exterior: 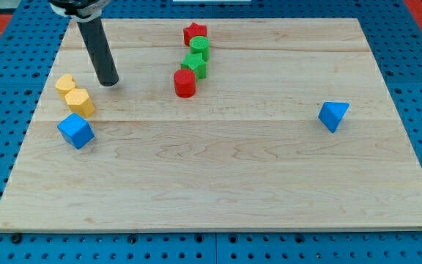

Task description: Move the blue cube to the bottom of the red circle

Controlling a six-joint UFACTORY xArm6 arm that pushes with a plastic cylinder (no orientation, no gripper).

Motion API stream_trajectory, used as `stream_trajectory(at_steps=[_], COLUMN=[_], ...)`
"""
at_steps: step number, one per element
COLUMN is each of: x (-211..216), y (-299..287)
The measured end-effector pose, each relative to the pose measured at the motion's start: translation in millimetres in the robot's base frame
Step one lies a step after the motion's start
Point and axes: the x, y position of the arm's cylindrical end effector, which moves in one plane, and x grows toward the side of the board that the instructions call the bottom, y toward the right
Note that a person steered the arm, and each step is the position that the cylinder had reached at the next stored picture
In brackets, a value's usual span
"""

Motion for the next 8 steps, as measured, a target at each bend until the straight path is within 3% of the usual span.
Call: stream_trajectory(at_steps=[8], x=[-20.4], y=[26.1])
